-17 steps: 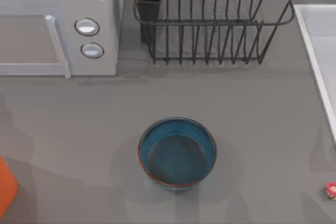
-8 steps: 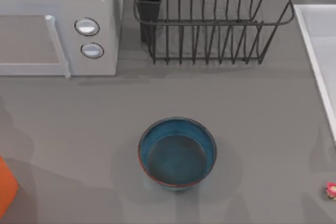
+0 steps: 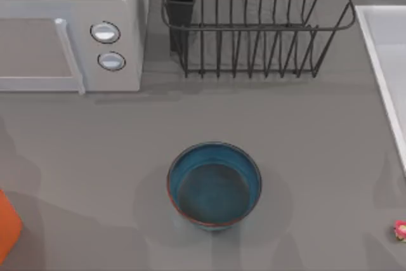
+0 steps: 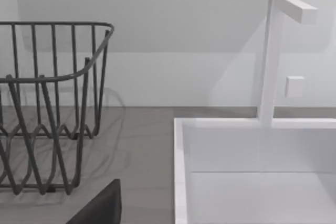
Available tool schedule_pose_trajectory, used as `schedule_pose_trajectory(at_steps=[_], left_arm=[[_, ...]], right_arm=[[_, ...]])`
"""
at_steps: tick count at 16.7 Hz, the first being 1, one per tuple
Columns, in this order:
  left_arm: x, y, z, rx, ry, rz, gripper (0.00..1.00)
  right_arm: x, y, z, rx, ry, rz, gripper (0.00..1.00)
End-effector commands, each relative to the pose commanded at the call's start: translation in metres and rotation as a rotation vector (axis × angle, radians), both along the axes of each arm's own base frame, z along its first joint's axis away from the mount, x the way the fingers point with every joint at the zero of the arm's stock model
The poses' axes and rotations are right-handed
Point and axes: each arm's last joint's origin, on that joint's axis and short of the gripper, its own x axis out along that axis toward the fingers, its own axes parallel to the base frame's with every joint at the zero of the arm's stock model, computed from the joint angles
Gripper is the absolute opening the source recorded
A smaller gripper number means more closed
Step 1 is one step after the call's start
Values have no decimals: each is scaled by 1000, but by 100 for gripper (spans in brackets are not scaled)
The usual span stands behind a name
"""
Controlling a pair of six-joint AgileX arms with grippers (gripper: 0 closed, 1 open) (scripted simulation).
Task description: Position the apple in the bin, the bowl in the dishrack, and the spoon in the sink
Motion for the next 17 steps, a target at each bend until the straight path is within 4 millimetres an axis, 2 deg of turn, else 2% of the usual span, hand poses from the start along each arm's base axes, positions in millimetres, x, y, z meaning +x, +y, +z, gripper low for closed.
schedule_pose_trajectory(at_steps=[1,2,13,17], left_arm=[[0,0,0,0,0,0,98],[0,0,0,0,0,0,100],[-3,-2,5,0,-41,-1,100],[-16,-14,5,32,-196,-1,100]], right_arm=[[0,0,0,0,0,0,100],[0,0,0,0,0,0,100],[0,0,0,0,0,0,100],[0,0,0,0,0,0,100]])
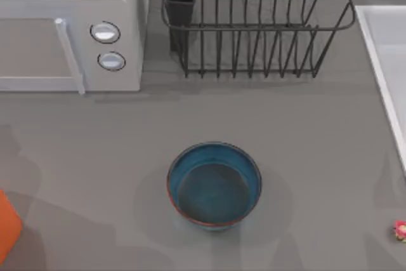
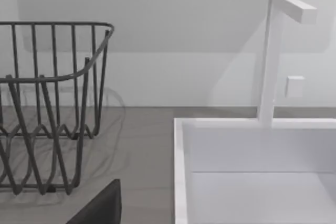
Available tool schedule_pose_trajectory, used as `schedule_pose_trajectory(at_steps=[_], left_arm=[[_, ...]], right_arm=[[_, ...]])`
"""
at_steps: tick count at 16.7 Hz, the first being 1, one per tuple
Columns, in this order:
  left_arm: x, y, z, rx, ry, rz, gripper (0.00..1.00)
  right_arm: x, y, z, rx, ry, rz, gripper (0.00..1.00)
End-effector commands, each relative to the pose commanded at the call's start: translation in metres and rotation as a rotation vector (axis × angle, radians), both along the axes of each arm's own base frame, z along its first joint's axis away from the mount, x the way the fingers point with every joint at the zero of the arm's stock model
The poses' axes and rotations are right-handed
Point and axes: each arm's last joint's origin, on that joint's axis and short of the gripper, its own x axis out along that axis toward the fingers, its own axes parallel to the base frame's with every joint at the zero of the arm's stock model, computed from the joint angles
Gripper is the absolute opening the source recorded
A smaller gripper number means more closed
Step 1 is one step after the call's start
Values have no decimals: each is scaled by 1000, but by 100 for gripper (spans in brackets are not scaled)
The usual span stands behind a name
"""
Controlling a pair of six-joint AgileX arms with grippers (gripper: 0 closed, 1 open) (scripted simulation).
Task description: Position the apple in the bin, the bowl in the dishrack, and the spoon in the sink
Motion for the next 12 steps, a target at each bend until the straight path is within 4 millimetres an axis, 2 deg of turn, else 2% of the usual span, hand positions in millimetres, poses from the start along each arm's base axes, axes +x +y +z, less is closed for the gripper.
schedule_pose_trajectory(at_steps=[6,12], left_arm=[[-34,-26,-7,33,-441,-16,100],[-64,-47,-28,-23,-975,-61,100]], right_arm=[[0,0,0,0,0,0,100],[0,0,0,0,0,0,100]])
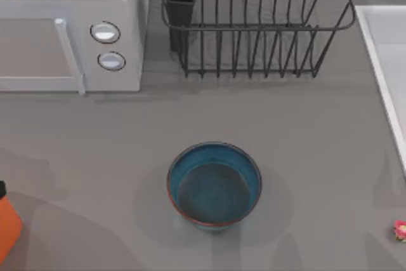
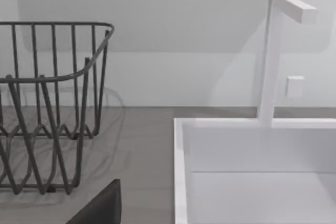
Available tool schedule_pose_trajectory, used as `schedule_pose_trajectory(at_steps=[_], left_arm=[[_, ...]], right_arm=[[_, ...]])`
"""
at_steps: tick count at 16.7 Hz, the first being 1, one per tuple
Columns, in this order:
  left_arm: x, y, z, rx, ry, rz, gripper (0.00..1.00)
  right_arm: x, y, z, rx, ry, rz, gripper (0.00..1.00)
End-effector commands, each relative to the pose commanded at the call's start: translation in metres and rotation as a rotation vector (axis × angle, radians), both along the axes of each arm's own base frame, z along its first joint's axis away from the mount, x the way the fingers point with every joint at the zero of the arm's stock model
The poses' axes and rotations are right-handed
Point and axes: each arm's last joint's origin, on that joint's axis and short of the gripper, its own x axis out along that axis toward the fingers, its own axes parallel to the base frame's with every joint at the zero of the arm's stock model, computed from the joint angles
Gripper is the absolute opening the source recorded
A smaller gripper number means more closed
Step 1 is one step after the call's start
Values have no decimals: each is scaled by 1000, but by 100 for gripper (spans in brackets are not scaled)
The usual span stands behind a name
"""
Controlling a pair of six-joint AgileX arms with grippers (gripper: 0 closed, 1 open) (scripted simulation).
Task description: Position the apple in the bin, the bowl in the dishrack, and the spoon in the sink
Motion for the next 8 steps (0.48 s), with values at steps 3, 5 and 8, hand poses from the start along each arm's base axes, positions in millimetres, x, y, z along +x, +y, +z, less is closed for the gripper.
schedule_pose_trajectory(at_steps=[3,5,8], left_arm=[[-8,-6,-10,-38,-230,-45,100],[-10,-9,-16,-60,-321,-68,100],[-11,-10,-21,-72,-361,-77,100]], right_arm=[[0,0,0,0,0,0,100],[0,0,0,0,0,0,100],[0,0,0,0,0,0,100]])
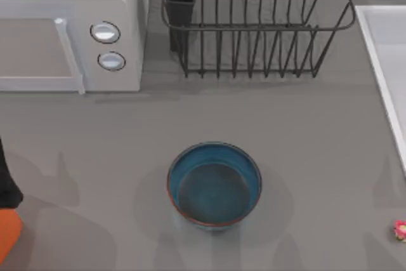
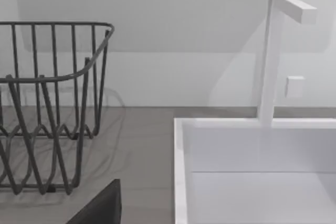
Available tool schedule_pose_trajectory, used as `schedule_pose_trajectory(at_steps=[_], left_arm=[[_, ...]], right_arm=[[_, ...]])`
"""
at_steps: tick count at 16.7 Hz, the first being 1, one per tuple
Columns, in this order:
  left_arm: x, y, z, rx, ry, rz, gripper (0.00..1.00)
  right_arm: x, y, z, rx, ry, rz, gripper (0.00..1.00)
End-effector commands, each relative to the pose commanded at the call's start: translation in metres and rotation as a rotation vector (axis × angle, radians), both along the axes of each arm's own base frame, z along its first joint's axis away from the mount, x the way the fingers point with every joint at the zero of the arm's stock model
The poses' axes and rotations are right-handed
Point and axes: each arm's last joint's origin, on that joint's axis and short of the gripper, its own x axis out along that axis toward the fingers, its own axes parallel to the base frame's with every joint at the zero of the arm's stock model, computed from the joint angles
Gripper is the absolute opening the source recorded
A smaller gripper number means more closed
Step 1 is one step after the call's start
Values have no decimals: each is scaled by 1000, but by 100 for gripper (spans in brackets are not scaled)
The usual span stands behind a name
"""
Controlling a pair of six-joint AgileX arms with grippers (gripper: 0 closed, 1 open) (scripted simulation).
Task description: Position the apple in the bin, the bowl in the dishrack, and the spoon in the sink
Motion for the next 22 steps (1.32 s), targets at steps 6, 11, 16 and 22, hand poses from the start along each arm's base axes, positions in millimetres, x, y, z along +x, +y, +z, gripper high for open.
schedule_pose_trajectory(at_steps=[6,11,16,22], left_arm=[[0,0,0,0,0,0,100],[0,0,0,0,0,0,100],[0,0,0,0,0,0,100],[0,0,0,0,0,0,100]], right_arm=[[0,1,2,6,6,6,100],[4,15,42,111,149,119,100],[36,54,92,216,561,255,100],[103,142,104,173,1187,218,100]])
